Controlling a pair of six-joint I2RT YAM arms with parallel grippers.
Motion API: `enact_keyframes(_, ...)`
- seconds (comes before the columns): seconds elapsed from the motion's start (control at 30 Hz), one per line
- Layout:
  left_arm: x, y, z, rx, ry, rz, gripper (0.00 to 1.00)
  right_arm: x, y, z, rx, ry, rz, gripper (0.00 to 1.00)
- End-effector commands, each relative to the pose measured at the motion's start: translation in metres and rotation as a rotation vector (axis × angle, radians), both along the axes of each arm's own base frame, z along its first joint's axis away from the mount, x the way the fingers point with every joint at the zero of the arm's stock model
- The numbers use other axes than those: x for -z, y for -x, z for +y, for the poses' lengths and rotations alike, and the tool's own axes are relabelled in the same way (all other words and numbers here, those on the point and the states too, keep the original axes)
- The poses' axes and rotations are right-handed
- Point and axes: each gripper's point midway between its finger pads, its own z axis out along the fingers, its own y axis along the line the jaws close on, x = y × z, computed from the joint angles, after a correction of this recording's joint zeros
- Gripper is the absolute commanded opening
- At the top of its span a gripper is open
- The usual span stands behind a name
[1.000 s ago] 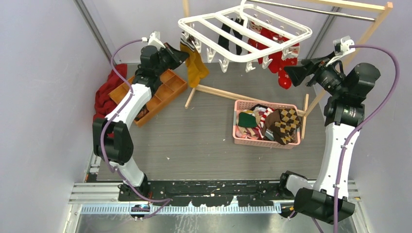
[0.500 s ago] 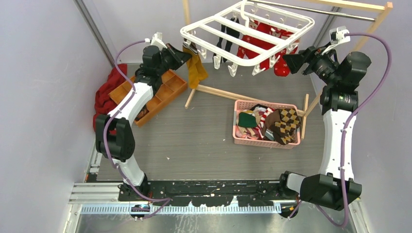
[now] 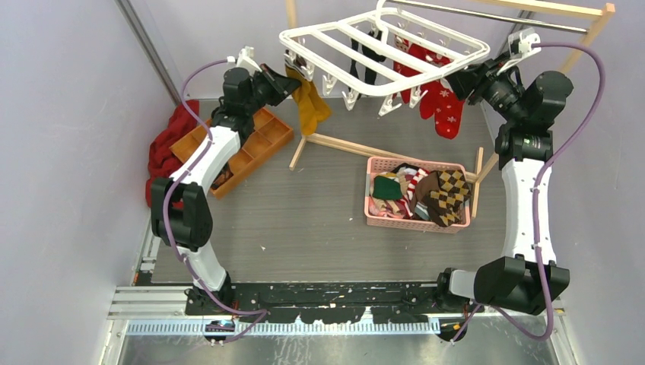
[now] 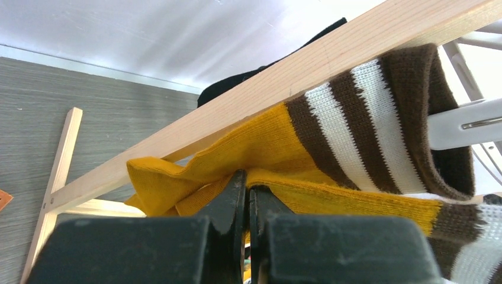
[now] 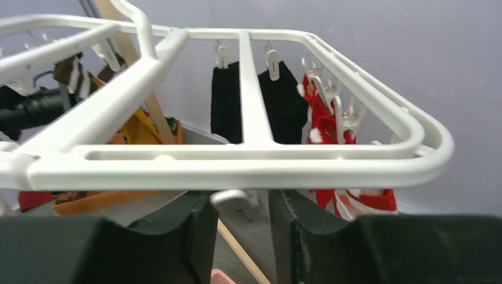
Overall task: Clip the socks to the hanger
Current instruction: Rotate the hanger at the clothesline.
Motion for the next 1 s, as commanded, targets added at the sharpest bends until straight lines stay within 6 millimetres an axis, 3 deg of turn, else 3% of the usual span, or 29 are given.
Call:
enact_keyframes(0.0, -0.029, 0.001, 0.0, 0.018, 0.027, -0.073, 0.02, -0.044, 0.018, 0.013, -0.044, 0.036, -0.155, 0.32)
enact_keyframes(0.13, -0.034, 0.006, 0.0, 0.023, 0.03, -0.08, 0.09, -0.05, 0.032, 0.013, -0.017, 0.039, -0.174, 0.13)
enact_keyframes(0.4, -0.045, 0.042, 0.012, 0.01, 0.0, -0.118, 0.47, -0.064, 0.058, -0.008, 0.181, 0.015, -0.179, 0.04)
enact_keyframes(0.53, -0.046, 0.065, 0.022, -0.008, -0.044, -0.124, 0.6, -0.079, 0.068, -0.021, 0.283, 0.005, -0.218, 0.03)
enact_keyframes(0.67, -0.049, 0.086, 0.032, -0.03, -0.072, -0.132, 0.63, -0.088, 0.078, -0.025, 0.321, 0.028, -0.25, 0.03)
enact_keyframes(0.83, -0.061, 0.108, 0.038, -0.033, -0.083, -0.157, 0.63, -0.102, 0.09, -0.011, 0.268, 0.056, -0.307, 0.02)
enact_keyframes(0.97, -0.065, 0.123, 0.043, -0.043, -0.09, -0.17, 0.63, -0.097, 0.096, 0.008, 0.214, 0.085, -0.303, 0.02)
